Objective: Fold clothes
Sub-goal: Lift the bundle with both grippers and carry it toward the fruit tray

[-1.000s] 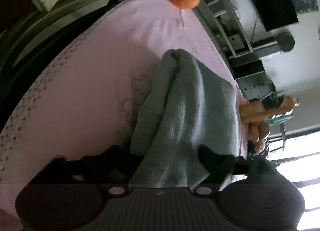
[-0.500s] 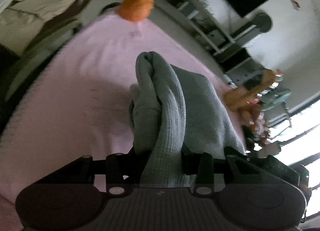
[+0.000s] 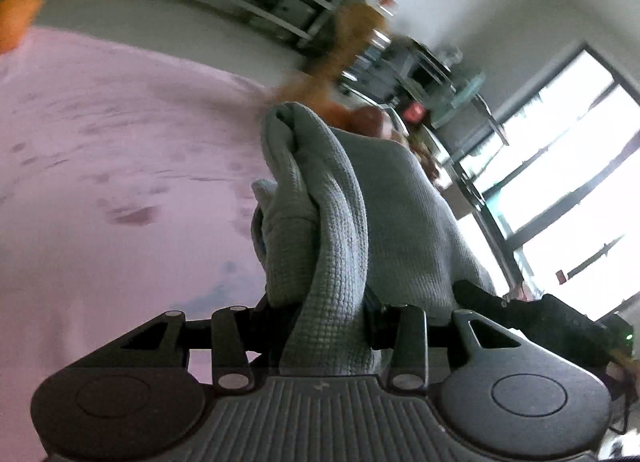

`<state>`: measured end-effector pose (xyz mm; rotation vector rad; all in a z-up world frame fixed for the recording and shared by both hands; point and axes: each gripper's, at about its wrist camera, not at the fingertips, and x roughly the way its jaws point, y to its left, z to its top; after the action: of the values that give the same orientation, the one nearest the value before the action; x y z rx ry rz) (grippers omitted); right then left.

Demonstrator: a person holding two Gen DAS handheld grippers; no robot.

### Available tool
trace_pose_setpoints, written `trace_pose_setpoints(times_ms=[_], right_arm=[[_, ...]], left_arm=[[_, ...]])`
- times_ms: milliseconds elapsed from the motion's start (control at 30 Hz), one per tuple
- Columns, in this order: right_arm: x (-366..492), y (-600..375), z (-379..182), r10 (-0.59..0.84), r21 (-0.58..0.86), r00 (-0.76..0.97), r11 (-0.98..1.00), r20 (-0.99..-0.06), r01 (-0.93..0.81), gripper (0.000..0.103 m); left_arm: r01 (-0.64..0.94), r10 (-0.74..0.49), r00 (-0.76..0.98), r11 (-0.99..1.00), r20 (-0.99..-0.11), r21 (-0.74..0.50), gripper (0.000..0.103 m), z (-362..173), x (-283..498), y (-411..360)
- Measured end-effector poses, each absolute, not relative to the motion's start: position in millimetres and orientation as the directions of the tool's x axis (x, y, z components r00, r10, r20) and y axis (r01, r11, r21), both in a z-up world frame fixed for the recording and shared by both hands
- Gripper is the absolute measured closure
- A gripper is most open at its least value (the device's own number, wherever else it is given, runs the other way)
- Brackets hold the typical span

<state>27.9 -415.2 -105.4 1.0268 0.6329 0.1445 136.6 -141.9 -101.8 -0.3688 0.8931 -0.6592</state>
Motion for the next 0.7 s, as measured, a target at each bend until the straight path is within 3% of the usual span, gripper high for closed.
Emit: trace_pose_setpoints(times_ms=[167, 267, 333, 367, 400, 433, 500, 533, 700], right_arm=[[49, -477, -117, 0.308, 0.807, 0.851, 0.554, -0.425, 0.203, 0.064], [72, -508, -142, 0.299, 0.811, 0.851, 0.542, -0.431, 0.221, 0.063], [90, -524, -171, 0.300, 0.806, 0.833, 0.532, -0.465, 0.259, 0.054], [96, -529, -182, 0.289, 0.795, 0.814, 0.524, -0.504, 0.306, 0.049], [100, -533, -193, 0.275, 0.777, 0.788, 0.514, -0.550, 0.363, 0.039], [105, -536, -203, 0.262, 0.756, 0.760, 0.504, -0.595, 0.418, 0.028], [99, -535, -193, 0.259, 0.763, 0.772, 0.504, -0.581, 0.405, 0.026], [94, -531, -183, 0.233, 0.744, 0.779, 0.540, -0.582, 0.394, 0.019], [64, -503, -132, 0.065, 0.586, 0.809, 0.723, -0.584, 0.365, 0.016]], left_arm=[[0.449, -0.644, 0.450, 0.762, -0.618, -0.467, 0.064, -113, 161, -218], [0.399, -0.601, 0.466, 0.797, -0.649, -0.452, 0.059, -140, 186, -242], [0.335, -0.518, 0.446, 0.853, -0.730, -0.401, 0.058, -170, 204, -257], [0.314, -0.511, 0.436, 0.858, -0.740, -0.407, 0.049, -179, 207, -256], [0.296, -0.514, 0.430, 0.857, -0.742, -0.422, 0.050, -185, 209, -252], [0.294, -0.531, 0.433, 0.847, -0.729, -0.443, 0.051, -184, 207, -246], [0.312, -0.566, 0.423, 0.824, -0.707, -0.473, 0.052, -176, 202, -232], [0.327, -0.590, 0.417, 0.807, -0.691, -0.492, 0.052, -170, 199, -226], [0.425, -0.670, 0.446, 0.742, -0.593, -0.518, 0.059, -129, 187, -197]])
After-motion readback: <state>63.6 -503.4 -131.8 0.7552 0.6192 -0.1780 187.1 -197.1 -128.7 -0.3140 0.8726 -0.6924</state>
